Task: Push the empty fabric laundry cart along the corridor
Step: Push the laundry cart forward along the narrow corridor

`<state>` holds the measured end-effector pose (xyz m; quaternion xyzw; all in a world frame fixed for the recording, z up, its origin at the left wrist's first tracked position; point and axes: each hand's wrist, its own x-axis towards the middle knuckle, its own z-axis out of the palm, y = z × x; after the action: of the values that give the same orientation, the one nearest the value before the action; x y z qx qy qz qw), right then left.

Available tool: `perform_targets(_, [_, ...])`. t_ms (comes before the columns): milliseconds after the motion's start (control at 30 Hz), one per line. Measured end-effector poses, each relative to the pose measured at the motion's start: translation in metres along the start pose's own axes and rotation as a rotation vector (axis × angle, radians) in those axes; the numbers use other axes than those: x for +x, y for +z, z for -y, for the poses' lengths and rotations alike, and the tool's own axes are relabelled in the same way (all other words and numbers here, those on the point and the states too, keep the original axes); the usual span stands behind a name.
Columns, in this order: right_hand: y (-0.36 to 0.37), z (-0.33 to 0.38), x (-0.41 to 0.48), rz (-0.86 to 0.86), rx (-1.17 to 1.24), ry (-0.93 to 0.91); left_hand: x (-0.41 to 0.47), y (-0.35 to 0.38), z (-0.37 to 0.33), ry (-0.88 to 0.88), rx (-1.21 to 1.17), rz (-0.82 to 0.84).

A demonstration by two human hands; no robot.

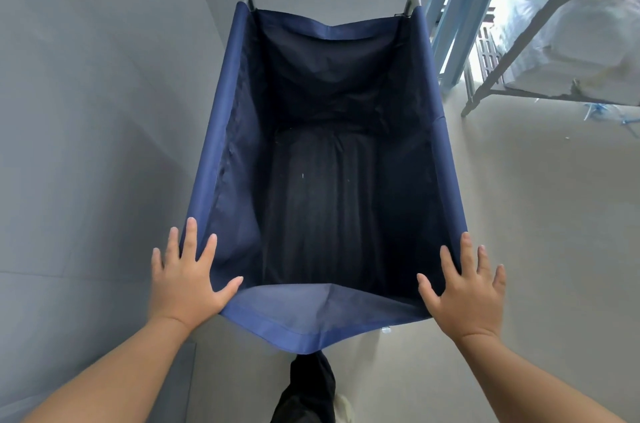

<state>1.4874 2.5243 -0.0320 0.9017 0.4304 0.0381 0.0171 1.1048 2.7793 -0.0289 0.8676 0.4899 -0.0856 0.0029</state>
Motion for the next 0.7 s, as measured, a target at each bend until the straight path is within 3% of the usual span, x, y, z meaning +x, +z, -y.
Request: perform_targets(700, [0.01, 0.023, 0.122, 0.008, -0.008, 0.018, 0.129, -0.032, 0.005, 0.025, -0.046, 0.057])
